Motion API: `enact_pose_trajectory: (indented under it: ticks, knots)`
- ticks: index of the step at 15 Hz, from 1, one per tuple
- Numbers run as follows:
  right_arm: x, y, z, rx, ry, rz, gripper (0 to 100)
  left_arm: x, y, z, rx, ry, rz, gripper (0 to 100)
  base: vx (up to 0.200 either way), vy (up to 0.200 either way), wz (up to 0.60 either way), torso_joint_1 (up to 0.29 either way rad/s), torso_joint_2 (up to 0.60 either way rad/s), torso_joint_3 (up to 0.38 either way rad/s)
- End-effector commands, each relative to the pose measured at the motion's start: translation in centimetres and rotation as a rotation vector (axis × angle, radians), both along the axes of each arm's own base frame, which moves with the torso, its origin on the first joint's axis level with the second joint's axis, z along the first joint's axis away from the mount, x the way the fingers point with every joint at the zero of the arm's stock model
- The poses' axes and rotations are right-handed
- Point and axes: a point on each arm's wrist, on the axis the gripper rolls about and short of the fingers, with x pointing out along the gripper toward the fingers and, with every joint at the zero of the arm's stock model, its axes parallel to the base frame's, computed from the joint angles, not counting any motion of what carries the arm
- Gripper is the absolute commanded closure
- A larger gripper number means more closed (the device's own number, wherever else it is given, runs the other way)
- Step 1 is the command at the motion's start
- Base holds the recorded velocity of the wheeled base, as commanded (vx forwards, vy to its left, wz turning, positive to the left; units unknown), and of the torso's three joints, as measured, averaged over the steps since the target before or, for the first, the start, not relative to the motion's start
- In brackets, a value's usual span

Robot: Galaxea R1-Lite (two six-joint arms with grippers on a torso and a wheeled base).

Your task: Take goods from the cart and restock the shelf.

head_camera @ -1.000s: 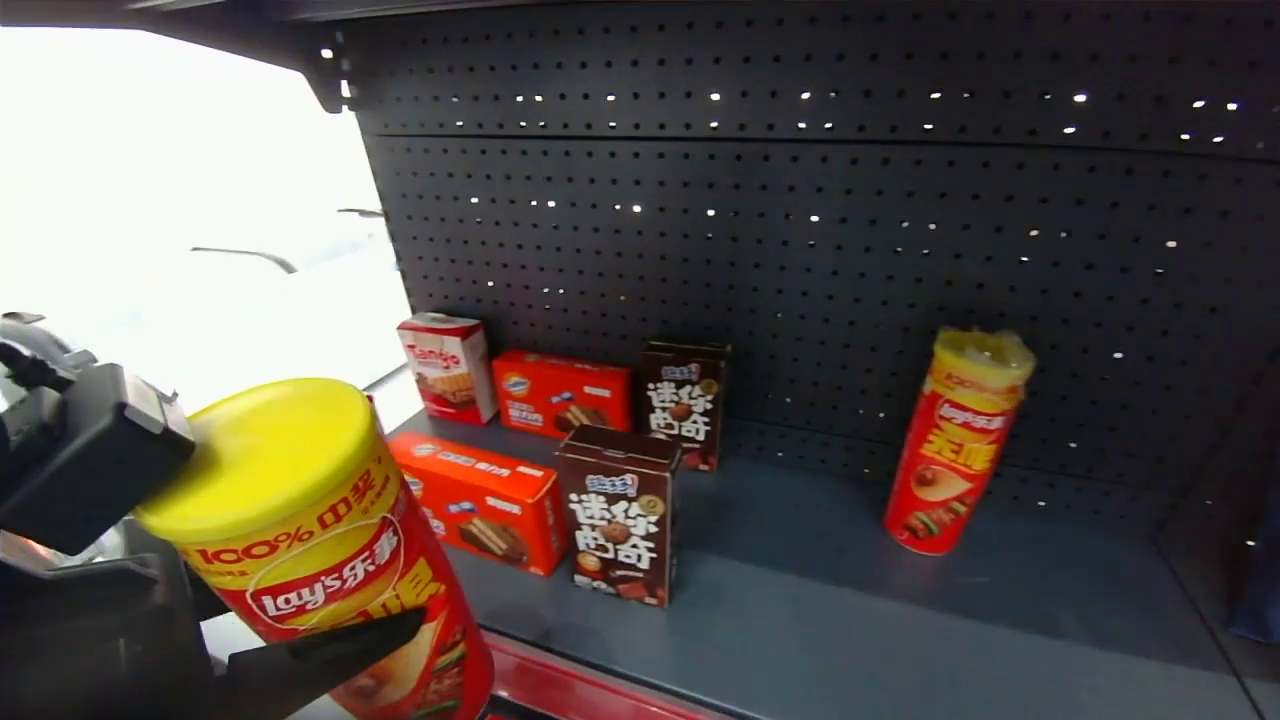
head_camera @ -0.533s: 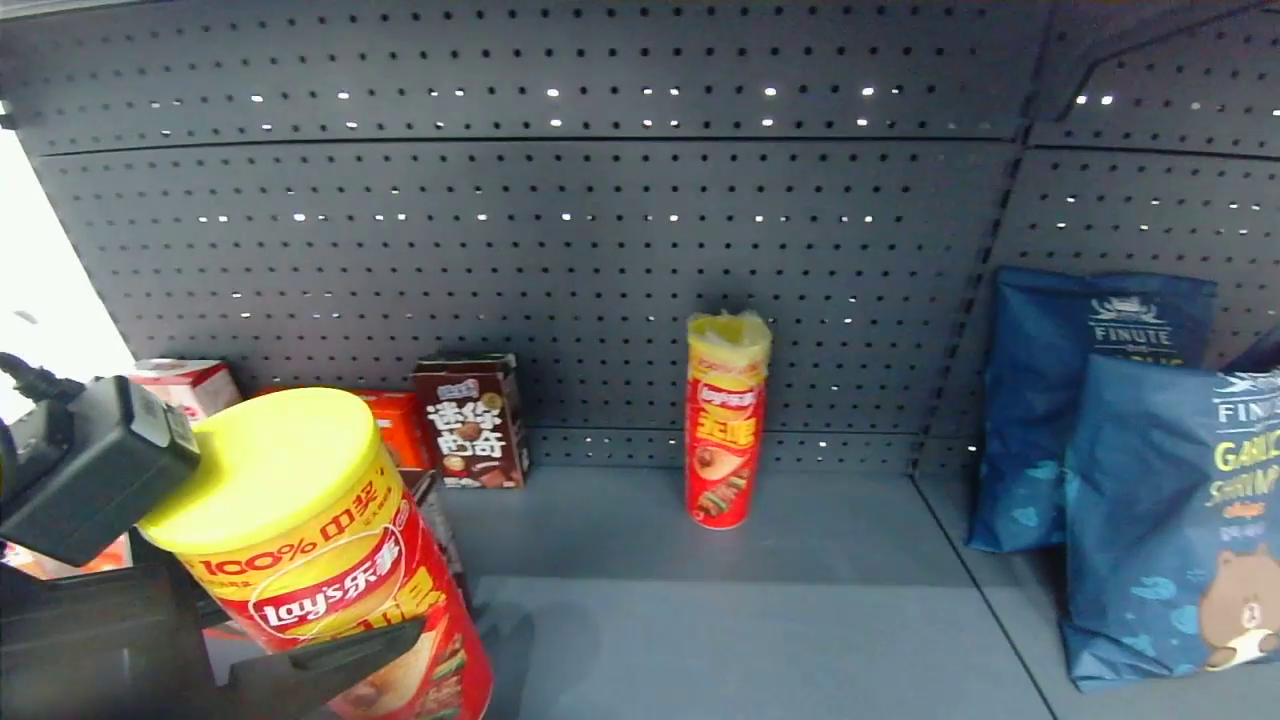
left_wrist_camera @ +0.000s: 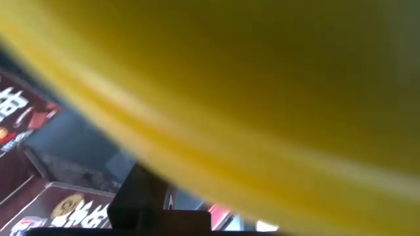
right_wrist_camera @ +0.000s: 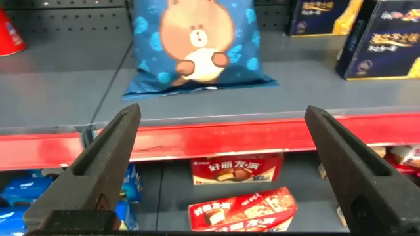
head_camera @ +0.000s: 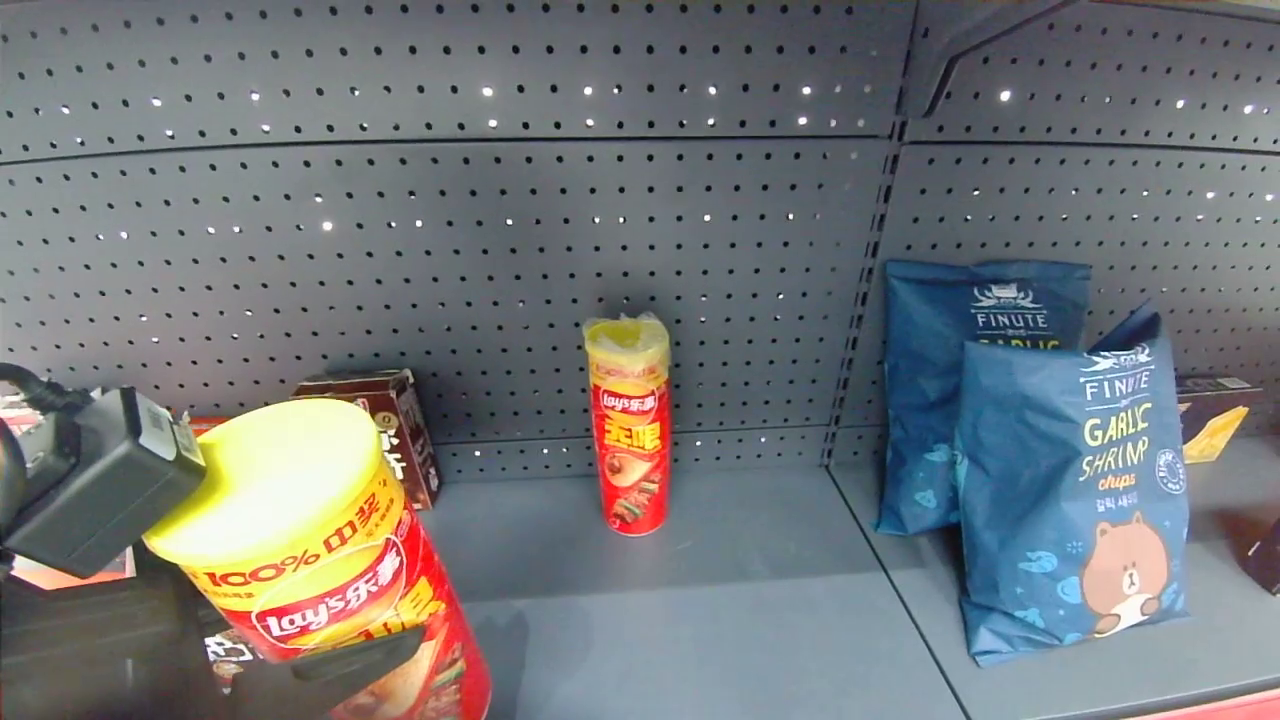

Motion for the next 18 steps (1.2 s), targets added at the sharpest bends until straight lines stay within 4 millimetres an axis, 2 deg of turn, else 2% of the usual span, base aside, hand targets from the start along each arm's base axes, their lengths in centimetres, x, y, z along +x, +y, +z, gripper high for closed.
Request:
enact_pose_trajectory:
  ticks: [1, 3, 18]
  knots:
    - [0.00, 0.00, -0.01, -0.001, 0.000, -0.001, 0, -0.04, 0.03, -0.23, 0.003, 0.005, 0.000, 100, 0.000, 0.000, 0.00, 0.000, 0.00, 0.000]
    - [0.00, 0.00, -0.01, -0.001, 0.000, 0.001, 0, -0.35, 0.23, -0.53, 0.005, 0.008, 0.000, 100, 0.000, 0.000, 0.60, 0.002, 0.00, 0.005]
    - [0.00, 0.00, -0.01, 0.001, 0.000, 0.001, 0, -0.67, 0.53, -0.80, 0.004, 0.006, 0.006, 100, 0.000, 0.000, 0.04, 0.000, 0.00, 0.000]
